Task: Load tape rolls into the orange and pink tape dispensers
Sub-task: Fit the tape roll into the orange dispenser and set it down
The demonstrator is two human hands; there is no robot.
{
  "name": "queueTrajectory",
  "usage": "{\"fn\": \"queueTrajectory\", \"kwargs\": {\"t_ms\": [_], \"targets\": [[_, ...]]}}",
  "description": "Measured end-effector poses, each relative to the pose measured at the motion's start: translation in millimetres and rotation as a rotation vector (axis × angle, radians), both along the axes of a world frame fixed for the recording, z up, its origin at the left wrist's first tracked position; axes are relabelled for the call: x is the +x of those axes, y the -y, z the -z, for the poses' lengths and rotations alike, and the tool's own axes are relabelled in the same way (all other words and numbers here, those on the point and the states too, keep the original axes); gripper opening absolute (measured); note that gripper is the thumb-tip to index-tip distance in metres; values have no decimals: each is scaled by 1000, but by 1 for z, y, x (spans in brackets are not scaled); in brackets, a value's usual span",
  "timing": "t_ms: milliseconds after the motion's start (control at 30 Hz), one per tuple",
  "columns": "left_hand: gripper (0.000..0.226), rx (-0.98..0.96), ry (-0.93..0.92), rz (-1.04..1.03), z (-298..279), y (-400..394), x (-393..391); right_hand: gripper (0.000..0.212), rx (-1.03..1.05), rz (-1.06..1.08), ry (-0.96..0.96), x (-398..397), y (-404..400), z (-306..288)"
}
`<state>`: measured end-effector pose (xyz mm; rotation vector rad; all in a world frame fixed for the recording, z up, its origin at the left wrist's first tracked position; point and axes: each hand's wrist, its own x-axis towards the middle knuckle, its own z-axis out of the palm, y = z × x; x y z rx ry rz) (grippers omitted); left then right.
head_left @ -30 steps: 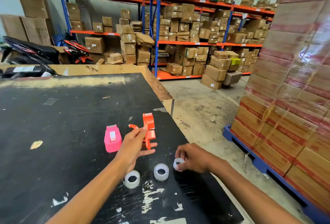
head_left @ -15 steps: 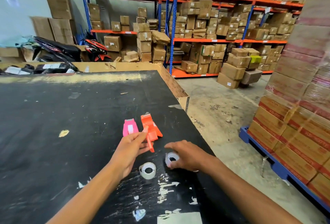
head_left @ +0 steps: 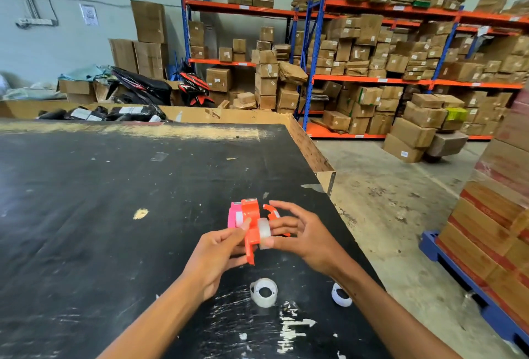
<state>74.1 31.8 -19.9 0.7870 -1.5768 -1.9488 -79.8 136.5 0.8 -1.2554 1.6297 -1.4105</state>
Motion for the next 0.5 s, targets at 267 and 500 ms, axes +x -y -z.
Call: {"fn": "queueTrajectory", "kwargs": {"t_ms": [267,500], "targets": [[34,103,-53,-39,1,9,-10,38,-84,8,-20,2,16,-13],[44,119,-52,-95,-1,32,-11,20,234,341,-420,-54,65,22]]}}
